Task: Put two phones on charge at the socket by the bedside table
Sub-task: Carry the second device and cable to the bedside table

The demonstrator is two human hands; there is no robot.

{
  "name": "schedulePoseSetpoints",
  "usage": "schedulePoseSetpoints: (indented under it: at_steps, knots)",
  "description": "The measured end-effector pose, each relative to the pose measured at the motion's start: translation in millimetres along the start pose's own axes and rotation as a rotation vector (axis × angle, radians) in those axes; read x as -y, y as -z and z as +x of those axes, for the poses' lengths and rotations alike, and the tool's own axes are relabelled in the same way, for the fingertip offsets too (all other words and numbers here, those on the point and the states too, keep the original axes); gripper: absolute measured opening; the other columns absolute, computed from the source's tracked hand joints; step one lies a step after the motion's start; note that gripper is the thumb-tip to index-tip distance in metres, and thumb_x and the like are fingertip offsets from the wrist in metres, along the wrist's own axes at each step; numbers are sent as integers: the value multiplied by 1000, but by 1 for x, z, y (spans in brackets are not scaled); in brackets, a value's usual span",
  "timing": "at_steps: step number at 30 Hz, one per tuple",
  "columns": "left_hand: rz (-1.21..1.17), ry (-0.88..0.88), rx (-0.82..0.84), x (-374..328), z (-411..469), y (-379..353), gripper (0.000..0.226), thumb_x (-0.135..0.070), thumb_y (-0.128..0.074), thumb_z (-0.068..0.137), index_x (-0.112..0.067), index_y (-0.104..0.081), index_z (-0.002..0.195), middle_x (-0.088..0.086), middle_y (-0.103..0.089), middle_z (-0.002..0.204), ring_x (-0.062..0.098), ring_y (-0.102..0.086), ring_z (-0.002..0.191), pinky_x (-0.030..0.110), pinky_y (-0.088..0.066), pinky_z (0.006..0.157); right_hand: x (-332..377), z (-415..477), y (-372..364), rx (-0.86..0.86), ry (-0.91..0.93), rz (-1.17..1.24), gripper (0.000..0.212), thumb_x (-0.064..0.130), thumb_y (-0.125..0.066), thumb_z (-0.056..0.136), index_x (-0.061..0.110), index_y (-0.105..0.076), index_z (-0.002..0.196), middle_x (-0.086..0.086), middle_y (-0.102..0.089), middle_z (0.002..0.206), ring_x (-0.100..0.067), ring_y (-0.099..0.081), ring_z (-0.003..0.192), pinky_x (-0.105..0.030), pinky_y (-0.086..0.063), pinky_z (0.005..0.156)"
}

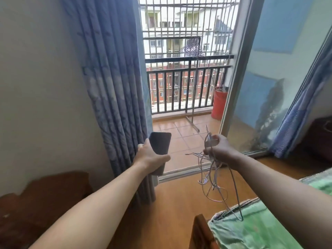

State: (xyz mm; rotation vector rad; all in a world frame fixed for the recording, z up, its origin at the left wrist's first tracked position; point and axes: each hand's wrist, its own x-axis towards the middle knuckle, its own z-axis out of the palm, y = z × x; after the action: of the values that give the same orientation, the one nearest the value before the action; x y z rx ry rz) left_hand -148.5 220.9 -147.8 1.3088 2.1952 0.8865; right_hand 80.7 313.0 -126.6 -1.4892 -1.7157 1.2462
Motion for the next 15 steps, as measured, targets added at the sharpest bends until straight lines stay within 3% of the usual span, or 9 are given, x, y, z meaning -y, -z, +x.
schedulePoseSetpoints:
  at_steps: [4,8,12,15]
  knots:
    - [-1,-64,46,-2,89,-6,79,-42,-75,61,-20,-42,130,8,-45,117,22,-53,93,35,-49,80,10,68,-9,-98,-41,-49,56,2,-74,74,14,-49,123,-15,-61,105,-27,-61,82,-29,-46,54]
    - [21,-174,106,2,187,-11,81,-45,-75,60,-20,-42,129,6,-47,112,22,-52,93,34,-46,76,23,132,-24,-235,-90,-93,59,0,-73,75,10,-50,129,-11,-58,104,-27,-57,90,-28,-46,63]
    - [50,-213,165,1,272,-2,83,-45,-77,64,-18,-39,132,6,-49,117,20,-50,93,31,-42,68,44,185,-35,-318,-136,-105,51,-3,-74,75,5,-53,121,-13,-60,101,-25,-56,86,-29,-47,66]
    - [48,-240,179,-11,325,0,79,-47,-77,63,-17,-42,128,7,-48,113,21,-52,89,33,-48,69,54,221,-32,-367,-125,-70,33,-5,-68,80,9,-52,106,-10,-60,86,-16,-55,66,-22,-47,53]
